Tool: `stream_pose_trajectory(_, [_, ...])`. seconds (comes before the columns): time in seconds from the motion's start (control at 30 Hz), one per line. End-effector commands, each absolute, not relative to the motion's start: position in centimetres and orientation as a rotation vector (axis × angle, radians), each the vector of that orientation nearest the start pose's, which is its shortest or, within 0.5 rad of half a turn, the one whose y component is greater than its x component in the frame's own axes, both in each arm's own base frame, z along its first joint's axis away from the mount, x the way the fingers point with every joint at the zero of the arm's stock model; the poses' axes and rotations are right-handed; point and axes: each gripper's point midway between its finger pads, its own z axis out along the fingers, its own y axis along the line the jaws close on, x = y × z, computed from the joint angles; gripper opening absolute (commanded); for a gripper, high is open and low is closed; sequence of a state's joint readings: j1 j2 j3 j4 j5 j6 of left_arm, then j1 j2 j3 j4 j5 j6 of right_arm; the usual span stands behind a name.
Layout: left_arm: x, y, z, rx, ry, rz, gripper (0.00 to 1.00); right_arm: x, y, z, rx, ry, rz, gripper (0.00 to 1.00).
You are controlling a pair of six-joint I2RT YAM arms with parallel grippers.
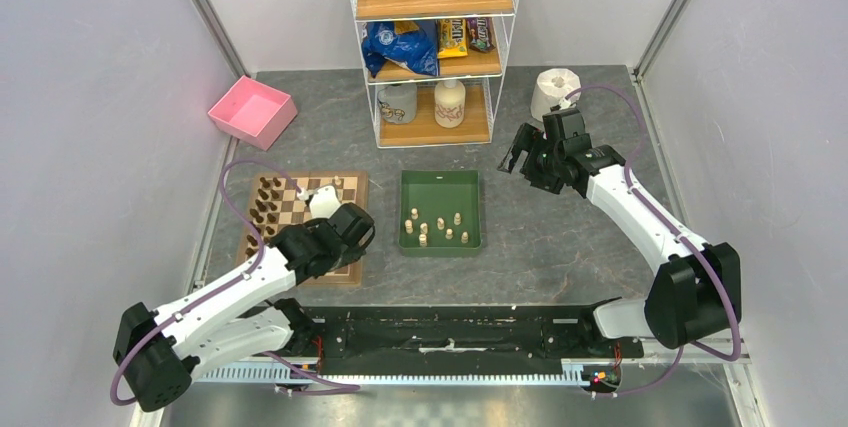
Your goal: Set up the chess pieces on the board
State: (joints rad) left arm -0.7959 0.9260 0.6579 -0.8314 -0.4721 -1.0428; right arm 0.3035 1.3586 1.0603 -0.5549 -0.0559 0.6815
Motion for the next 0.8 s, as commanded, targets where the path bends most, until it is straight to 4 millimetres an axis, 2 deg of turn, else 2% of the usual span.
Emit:
stream_pose_trajectory(0.0, [17.9, -9.7, 8.8, -0.613, 2.386, -0.04, 0.02, 33.2, 14.1, 15.2, 0.444, 2.427, 0.521, 0.94])
stream_pose_trajectory(0.43, [16.7, -7.2, 8.1, -0.785, 2.344, 0.076, 0.02, 33.3, 14.2, 14.8, 0.443, 2.437, 0.517, 0.94])
stream_pose_trajectory(0.77, [15.9, -6.6, 6.7, -0.873, 2.351, 0.088, 0.02, 33.2, 14.1, 15.1, 0.444, 2.43, 0.516, 0.94])
